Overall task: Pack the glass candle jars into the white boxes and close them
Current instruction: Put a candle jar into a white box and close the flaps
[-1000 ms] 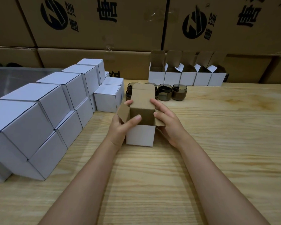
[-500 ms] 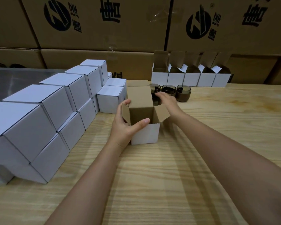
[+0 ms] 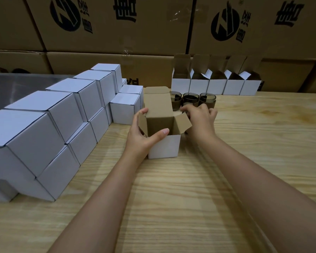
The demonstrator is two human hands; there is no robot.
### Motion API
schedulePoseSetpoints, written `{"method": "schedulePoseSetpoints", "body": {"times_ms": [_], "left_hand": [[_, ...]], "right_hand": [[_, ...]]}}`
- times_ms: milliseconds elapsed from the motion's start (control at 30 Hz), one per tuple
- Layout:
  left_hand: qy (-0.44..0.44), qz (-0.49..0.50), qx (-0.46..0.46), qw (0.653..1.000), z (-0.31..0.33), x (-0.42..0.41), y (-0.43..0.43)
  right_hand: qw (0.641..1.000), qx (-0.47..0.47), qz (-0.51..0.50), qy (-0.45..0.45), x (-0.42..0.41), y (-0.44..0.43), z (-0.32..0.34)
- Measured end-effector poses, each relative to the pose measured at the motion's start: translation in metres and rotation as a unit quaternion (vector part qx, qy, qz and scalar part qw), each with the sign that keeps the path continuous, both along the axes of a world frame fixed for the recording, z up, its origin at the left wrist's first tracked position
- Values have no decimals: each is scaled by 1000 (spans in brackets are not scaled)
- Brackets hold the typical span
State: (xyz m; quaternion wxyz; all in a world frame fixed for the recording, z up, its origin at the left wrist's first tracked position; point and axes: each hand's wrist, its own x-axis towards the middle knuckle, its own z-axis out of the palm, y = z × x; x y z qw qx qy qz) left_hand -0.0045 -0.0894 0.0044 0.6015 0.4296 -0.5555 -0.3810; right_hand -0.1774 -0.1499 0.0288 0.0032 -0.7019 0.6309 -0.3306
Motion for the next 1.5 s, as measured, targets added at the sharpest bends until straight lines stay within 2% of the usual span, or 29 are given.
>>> {"method": "schedulePoseSetpoints", "body": {"times_ms": [100,233,333,400,500,600,667,800,867,1000,1100,1500], "left_hand": [[-6,3,1,1000,-1,0,-1],[3,-1,5,1000,0,0,-1],[4,-2,4,1000,0,0,-2],[1,-5,9,1000,-1,0,-2],[-3,-7,12,1000,0,0,-1],[-7,-11,15,1000,0,1,0],[-14,-9,15,1000,0,1,0],[-13,-8,16,1000,0,1,-1],[-21,-7,15,1000,1,1,-1],[-22,-5,7,1000,1,1,-1],[-32,-8,7,999,3,1,0],[-47,-5,2,999,2,2,0]], "right_hand": [[998,0,-12,55,4,5,0],[999,28,15,9,-9,-1,13],[974,182,129,-38,-30,-4,27],[957,233,170,-9,-38,-3,28],[967,208,141,48,-42,-5,28],[974,193,107,50,-43,-6,32],[979,181,87,20,-47,-5,40],[972,159,96,-146,-56,3,77],[967,150,128,-163,-52,13,101],[946,197,232,-110,-24,38,130],[935,232,261,-65,-2,43,128],[922,315,226,9,22,34,86]]}}
